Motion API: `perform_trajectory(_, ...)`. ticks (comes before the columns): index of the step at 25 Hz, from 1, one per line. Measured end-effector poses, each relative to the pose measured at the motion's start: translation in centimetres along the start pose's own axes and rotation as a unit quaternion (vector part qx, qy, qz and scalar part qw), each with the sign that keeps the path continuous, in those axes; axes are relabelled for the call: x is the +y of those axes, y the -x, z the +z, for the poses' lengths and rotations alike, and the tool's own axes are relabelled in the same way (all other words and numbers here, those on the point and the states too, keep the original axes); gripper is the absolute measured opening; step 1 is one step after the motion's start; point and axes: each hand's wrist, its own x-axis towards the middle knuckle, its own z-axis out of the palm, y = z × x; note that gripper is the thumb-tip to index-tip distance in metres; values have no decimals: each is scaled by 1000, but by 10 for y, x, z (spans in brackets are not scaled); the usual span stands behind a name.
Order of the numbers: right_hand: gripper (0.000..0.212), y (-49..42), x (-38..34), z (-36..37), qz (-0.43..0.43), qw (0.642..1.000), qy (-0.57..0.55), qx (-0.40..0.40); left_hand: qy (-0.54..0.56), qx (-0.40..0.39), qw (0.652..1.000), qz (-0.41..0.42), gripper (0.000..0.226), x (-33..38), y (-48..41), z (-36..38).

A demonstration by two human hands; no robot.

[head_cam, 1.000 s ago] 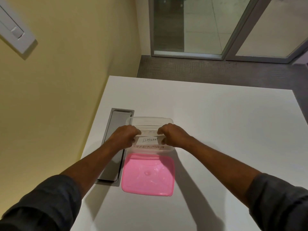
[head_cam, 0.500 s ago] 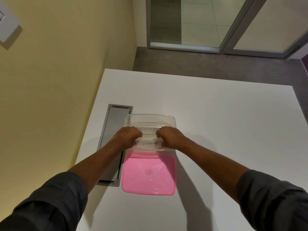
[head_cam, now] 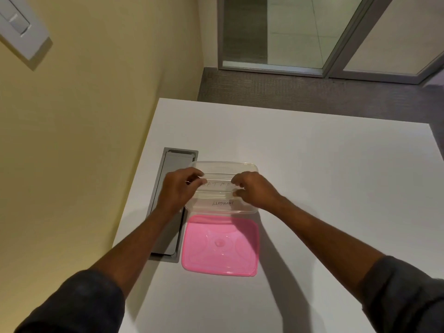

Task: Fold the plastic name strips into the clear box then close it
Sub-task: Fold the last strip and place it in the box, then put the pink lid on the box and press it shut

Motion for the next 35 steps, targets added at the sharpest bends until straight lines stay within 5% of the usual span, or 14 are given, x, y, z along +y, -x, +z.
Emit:
perform_trajectory(3, 15, 31, -1, -10, 78, 969, -170, 159, 90, 142, 975, -146, 7, 2, 36, -9)
perform_trajectory(7, 6, 86, 12, 6, 203, 888, -304, 278, 60, 114, 959, -253, 14, -32, 85, -2)
perform_trajectory(14, 7, 135, 39, 82, 352, 873, -304, 149, -10, 13, 952, -306, 17, -52, 135, 23)
perform_trajectory(26, 5, 157, 32, 108, 331, 895, -284, 99, 73, 27, 927, -367, 17, -45, 159, 31)
perform_trajectory(35, 47, 204, 19, 61, 189, 929, -272, 163, 182, -3, 883, -432, 11, -37, 164, 15)
